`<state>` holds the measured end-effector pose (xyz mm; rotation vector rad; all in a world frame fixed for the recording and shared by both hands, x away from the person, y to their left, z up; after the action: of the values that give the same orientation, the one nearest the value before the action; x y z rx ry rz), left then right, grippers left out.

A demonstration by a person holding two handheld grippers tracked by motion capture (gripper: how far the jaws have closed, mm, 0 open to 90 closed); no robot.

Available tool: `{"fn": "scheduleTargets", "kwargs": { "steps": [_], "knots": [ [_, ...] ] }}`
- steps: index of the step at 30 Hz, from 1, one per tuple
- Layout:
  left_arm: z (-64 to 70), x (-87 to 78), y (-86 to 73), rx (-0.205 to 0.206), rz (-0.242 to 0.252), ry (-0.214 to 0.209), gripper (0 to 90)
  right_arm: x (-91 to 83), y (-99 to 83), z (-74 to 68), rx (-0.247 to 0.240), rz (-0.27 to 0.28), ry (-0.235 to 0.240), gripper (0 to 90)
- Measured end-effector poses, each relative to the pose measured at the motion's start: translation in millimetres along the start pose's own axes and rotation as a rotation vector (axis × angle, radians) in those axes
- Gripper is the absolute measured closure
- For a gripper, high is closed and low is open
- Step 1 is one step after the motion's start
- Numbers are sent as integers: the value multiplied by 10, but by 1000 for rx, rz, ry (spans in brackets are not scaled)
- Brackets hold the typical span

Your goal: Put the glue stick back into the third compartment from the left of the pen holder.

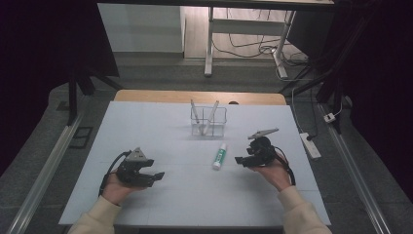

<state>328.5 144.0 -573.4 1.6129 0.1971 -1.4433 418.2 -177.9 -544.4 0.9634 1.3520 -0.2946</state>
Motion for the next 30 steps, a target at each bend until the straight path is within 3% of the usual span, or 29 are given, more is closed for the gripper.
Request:
{"fn": "scheduleTargets", "kwargs": {
  "steps": [10,17,30],
  "knots": [
    [-38,16,-18,-9,-7,4,313,103,273,-86,22,-40,16,312],
    [-57,33,-31,-11,-15,12,310,225,380,-112,69,-53,30,312],
    [-58,73,-53,3,-35,23,306,441,515,-175,107,-101,50,312]
  ]
}}
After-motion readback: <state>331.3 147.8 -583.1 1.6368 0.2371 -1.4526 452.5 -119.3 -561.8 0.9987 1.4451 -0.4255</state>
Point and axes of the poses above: each handheld gripper's, and its own axes: x roughly forward along the jaws, y roughly out of its top, z roughly to its right, the point moved 9 cm from there along x, roughly forward along the jaws, and after that the axes turned 13 degrees about -z, right-handed, at the moved point
